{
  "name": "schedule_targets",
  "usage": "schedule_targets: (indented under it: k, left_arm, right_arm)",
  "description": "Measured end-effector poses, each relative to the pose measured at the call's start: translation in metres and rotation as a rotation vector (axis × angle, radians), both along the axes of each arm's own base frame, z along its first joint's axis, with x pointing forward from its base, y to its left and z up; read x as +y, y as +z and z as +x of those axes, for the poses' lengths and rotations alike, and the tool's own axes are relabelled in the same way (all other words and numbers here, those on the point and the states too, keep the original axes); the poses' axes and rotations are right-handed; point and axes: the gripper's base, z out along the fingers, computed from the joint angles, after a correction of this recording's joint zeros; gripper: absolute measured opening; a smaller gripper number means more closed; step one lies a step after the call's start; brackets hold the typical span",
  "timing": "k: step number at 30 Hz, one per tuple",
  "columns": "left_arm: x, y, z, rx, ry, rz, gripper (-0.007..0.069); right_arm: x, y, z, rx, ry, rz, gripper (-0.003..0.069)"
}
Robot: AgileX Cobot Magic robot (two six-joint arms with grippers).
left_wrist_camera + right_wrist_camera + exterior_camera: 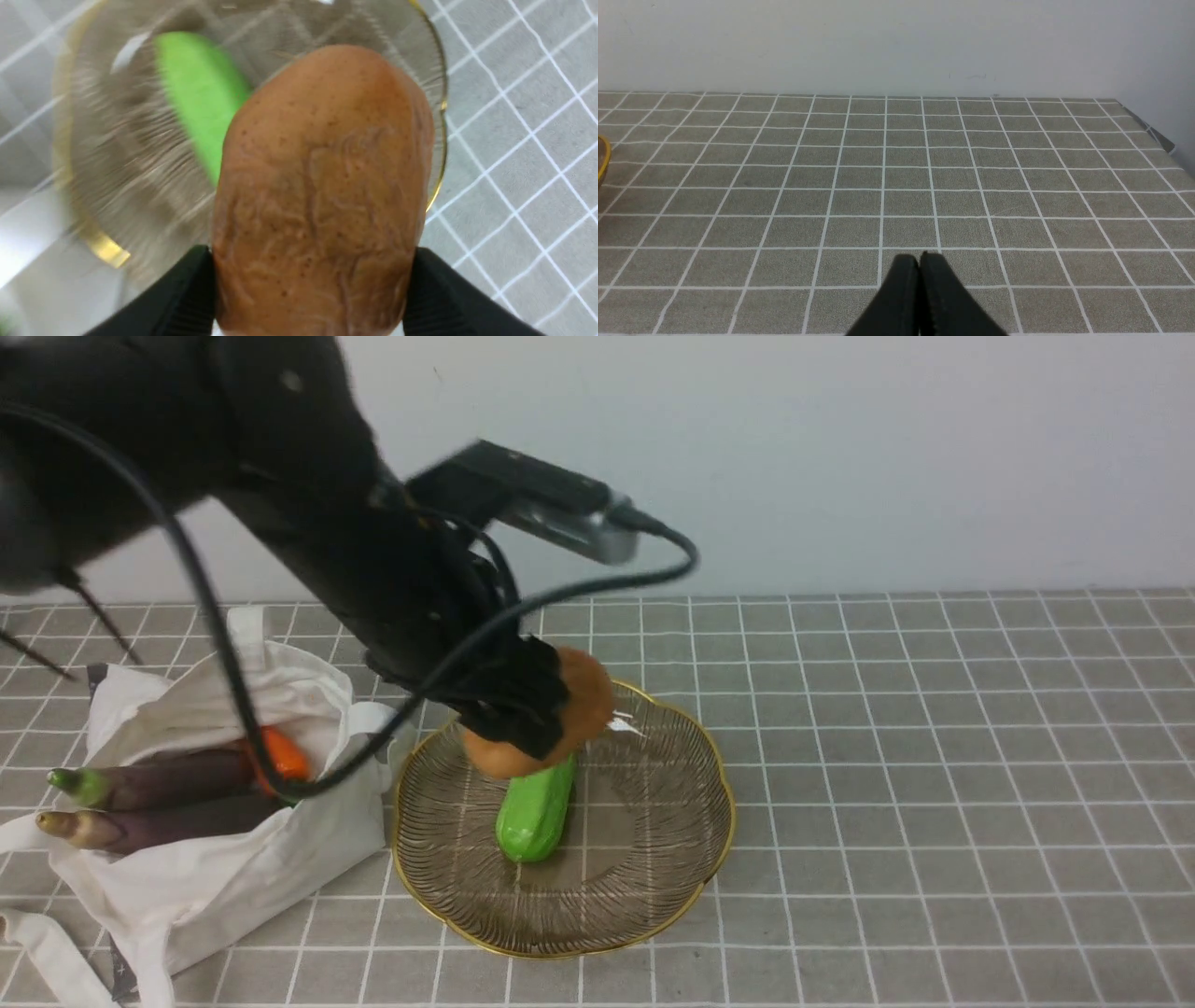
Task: Take vegetables from bag on grey coffee tablecloth place on plate.
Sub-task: 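Take the potato out of the bag and place it on the plate with the left gripper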
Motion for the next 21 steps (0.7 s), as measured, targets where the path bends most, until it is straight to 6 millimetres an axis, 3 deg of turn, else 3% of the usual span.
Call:
schedule_targets:
  k: [2, 3, 5, 10, 17, 20, 21]
  left_arm:
    - [-0.020, -0.024, 0.005, 0.012, -0.035, 0.022, 0.0450]
    - [-0.020, -0.024, 0.006, 0.011, -0.036, 0.023, 0.0450]
    - [-0.036, -0.053, 0.014, 0.019, -0.048, 0.048, 0.0450]
    - [-0.043, -0.083, 0.026, 0.046, 0.059, 0.066, 0.0485]
    - [-0.038, -0.077, 0.032, 0.035, 0.142, 0.129, 0.0664]
    - [-0.037, -0.053, 0.031, 0.069, 0.158, 0.151, 0.0631]
    - [-0.037, -0.053, 0.031, 0.069, 0.158, 0.151, 0.0631]
  right_arm:
    - [0.000, 0.000, 0.000, 0.000, 0.000, 0.000, -0.0013]
    - [0.000, 0.000, 0.000, 0.000, 0.000, 0.000, -0.0013]
    - [0.000, 0.000, 0.000, 0.000, 0.000, 0.000, -0.0013]
    - [0.000, 0.000, 0.000, 0.000, 0.000, 0.000, -0.0013]
    - [0.000, 0.000, 0.000, 0.000, 0.000, 0.000, -0.0013]
    - [0.000, 0.000, 0.000, 0.000, 0.000, 0.000, -0.0013]
    - [0.000, 0.000, 0.000, 0.000, 0.000, 0.000, -0.0013]
